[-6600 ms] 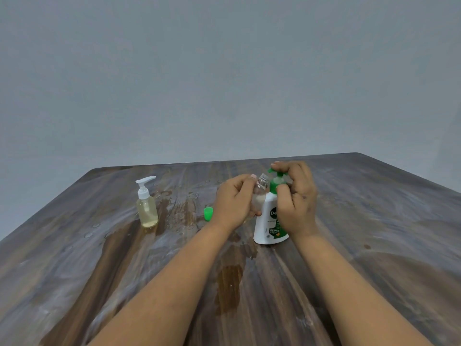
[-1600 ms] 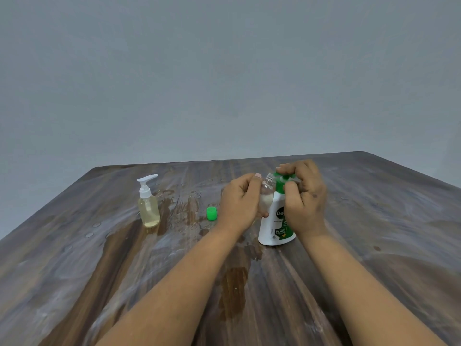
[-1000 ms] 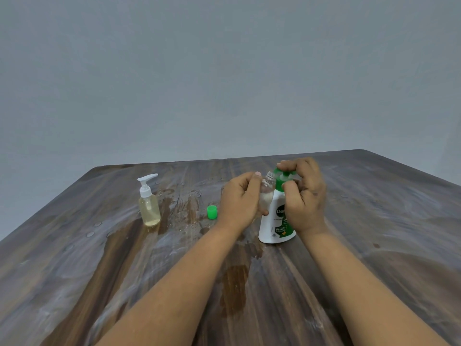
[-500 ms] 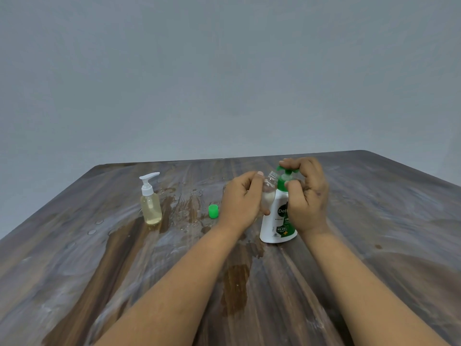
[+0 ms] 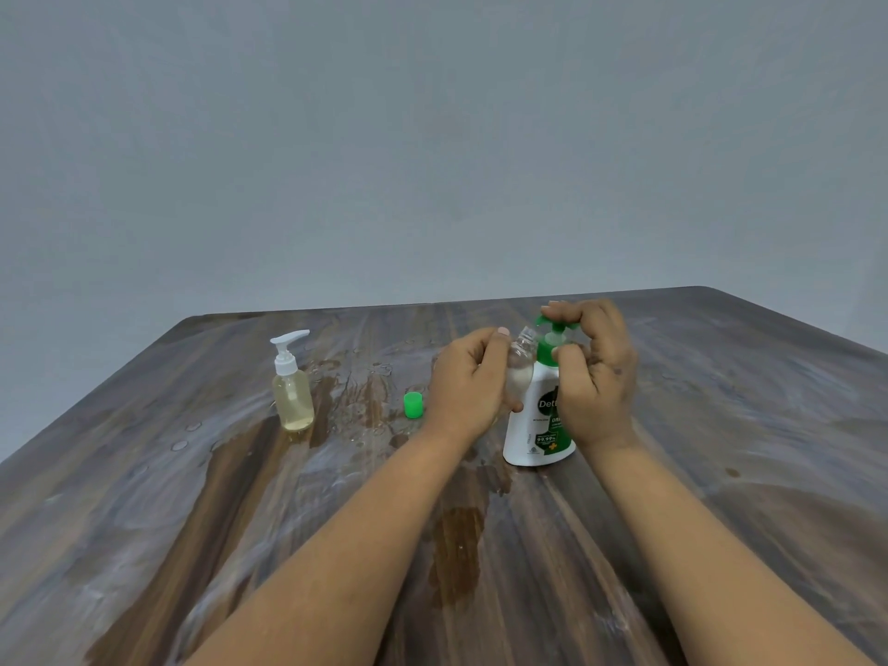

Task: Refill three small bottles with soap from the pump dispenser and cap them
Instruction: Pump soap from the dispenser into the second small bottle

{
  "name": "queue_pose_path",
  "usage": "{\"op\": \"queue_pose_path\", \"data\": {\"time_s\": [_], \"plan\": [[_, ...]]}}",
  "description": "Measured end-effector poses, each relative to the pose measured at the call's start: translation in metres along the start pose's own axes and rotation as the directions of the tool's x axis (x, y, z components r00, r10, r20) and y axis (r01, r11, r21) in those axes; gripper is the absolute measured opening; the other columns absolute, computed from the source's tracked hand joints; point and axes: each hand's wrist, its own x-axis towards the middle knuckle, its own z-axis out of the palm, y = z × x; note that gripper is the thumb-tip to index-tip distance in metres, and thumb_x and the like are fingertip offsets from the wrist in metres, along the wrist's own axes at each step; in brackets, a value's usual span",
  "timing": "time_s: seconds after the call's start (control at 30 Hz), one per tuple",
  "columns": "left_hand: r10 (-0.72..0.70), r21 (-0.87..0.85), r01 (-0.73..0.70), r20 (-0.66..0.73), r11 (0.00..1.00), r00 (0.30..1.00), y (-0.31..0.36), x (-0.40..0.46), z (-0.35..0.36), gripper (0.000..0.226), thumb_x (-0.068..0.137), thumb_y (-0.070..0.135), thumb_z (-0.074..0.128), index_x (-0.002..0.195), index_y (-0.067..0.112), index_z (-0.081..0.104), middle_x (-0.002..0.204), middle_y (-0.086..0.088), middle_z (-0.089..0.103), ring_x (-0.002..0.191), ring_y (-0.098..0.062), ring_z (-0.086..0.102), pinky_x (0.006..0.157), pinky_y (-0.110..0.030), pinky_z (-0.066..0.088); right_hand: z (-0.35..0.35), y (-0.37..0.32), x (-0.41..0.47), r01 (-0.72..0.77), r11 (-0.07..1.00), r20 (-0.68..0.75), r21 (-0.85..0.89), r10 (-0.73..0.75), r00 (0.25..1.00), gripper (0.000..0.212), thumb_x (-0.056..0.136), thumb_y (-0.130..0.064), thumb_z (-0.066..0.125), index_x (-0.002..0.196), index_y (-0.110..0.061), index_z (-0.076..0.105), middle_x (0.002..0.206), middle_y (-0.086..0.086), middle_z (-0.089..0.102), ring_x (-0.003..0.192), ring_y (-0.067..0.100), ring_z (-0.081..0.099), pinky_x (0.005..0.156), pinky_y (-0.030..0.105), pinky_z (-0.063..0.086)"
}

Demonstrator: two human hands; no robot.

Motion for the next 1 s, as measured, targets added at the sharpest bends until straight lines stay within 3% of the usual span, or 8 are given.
{"op": "queue_pose_path", "data": {"time_s": [0.17,0.27,0.53,0.7,0.83,1.0], "plan": [[-0.004,-0.002,0.004,0.001,1.0,1.0,-0.002,0.001,0.0007,0.042,0.102,0.026,0.045,0.067,0.006,0.055,0.05,0.006,0.057,0.04,-0.023,0.061,0.04,-0.024,0.04,-0.001,0.0003,0.0005,-0.022,1.0,-0.003,0.003,0.022,1.0,0.028,0.073,-0.018,0.041,0.089,-0.018,0.064,0.09,-0.007,0.06,0.09,0.016,0.059,0.076,0.024,0.046],[0.003,0.003,-0.003,0.0,1.0,1.0,-0.0014,0.0005,0.0011,0.042,0.102,0.026,0.045,0.065,0.009,0.054,0.047,0.007,0.054,0.039,-0.021,0.059,0.045,-0.034,0.045,-0.0004,0.0002,0.0002,-0.021,1.0,-0.004,-0.017,0.021,1.0,0.027,0.072,-0.016,0.04,0.084,-0.015,0.064,0.087,-0.001,0.061,0.088,0.017,0.058,0.074,0.026,0.047],[0.01,0.023,-0.01,-0.004,1.0,1.0,0.0019,-0.0005,0.0001,0.045,0.103,0.025,0.045,0.059,0.02,0.052,0.043,0.008,0.054,0.04,-0.023,0.06,0.044,-0.027,0.042,-0.0013,-0.0002,-0.0003,-0.012,1.0,0.008,-0.02,0.012,1.0,0.03,0.072,-0.01,0.043,0.091,-0.01,0.066,0.091,-0.006,0.059,0.089,0.013,0.057,0.075,0.027,0.047],[-0.007,0.014,0.007,-0.007,1.0,1.0,0.0026,-0.0004,0.0002,0.042,0.103,0.025,0.045,0.062,0.019,0.057,0.05,0.009,0.059,0.045,-0.026,0.061,0.045,-0.028,0.043,-0.0016,-0.001,-0.0002,-0.034,0.999,0.01,-0.018,0.035,0.999,0.03,0.073,-0.017,0.04,0.085,-0.008,0.066,0.089,0.003,0.061,0.087,0.01,0.056,0.074,0.022,0.045],[0.0,0.02,0.0,-0.004,1.0,1.0,0.0034,-0.0013,-0.0004,0.043,0.103,0.025,0.045,0.061,0.019,0.055,0.048,0.008,0.058,0.045,-0.03,0.063,0.042,-0.021,0.041,-0.0007,-0.0012,0.0001,-0.051,0.998,0.004,-0.027,0.051,0.999,0.025,0.072,-0.004,0.043,0.082,-0.008,0.065,0.087,0.004,0.061,0.086,0.015,0.057,0.073,0.026,0.046],[-0.009,0.005,0.009,0.002,1.0,1.0,0.0017,-0.0004,-0.0004,0.042,0.102,0.025,0.046,0.067,0.008,0.059,0.053,0.005,0.06,0.043,-0.024,0.06,0.049,-0.045,0.051,-0.0013,-0.0018,-0.0003,-0.022,1.0,0.011,-0.011,0.022,1.0,0.028,0.071,0.0,0.045,0.089,-0.009,0.065,0.091,0.0,0.06,0.089,0.015,0.057,0.075,0.022,0.045]]}}
